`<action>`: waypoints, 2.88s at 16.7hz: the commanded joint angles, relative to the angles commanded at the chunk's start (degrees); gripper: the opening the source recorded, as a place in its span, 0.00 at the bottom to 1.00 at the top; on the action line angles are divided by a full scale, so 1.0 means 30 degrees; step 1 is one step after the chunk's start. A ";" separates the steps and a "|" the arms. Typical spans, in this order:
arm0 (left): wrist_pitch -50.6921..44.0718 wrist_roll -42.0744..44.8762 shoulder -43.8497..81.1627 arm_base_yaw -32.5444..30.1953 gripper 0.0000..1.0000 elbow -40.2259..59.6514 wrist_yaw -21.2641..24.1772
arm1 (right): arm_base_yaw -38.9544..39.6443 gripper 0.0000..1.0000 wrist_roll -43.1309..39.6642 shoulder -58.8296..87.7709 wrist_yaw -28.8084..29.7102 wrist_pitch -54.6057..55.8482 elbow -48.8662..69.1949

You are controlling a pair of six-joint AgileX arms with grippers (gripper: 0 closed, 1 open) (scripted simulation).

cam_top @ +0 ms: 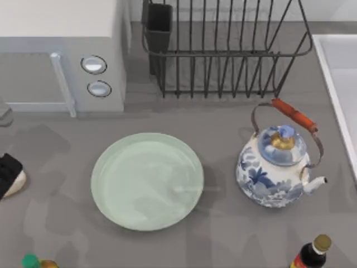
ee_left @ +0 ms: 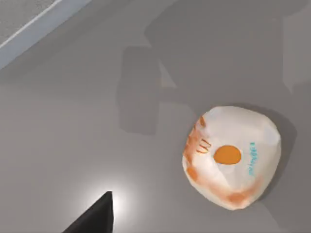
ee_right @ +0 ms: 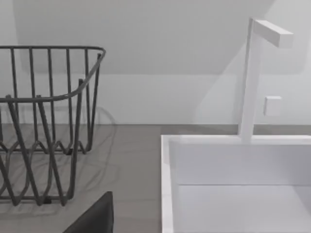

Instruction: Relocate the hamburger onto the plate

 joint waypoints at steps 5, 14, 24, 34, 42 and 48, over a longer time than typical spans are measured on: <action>-0.4423 0.4703 0.7887 0.0328 1.00 0.5261 -0.0031 | 0.0000 1.00 0.0000 0.0000 0.0000 0.0000 0.0000; -0.7198 0.7928 1.3174 0.0572 1.00 0.9223 0.0002 | 0.0000 1.00 0.0000 0.0000 0.0000 0.0000 0.0000; -0.4292 0.8366 1.3723 0.1028 1.00 0.6810 0.0005 | 0.0000 1.00 0.0000 0.0000 0.0000 0.0000 0.0000; -0.1321 0.8010 1.6012 0.0612 0.92 0.6185 0.0016 | 0.0000 1.00 0.0000 0.0000 0.0000 0.0000 0.0000; -0.1321 0.8010 1.6012 0.0612 0.32 0.6185 0.0016 | 0.0000 1.00 0.0000 0.0000 0.0000 0.0000 0.0000; -0.1321 0.8010 1.6012 0.0612 0.00 0.6185 0.0016 | 0.0000 1.00 0.0000 0.0000 0.0000 0.0000 0.0000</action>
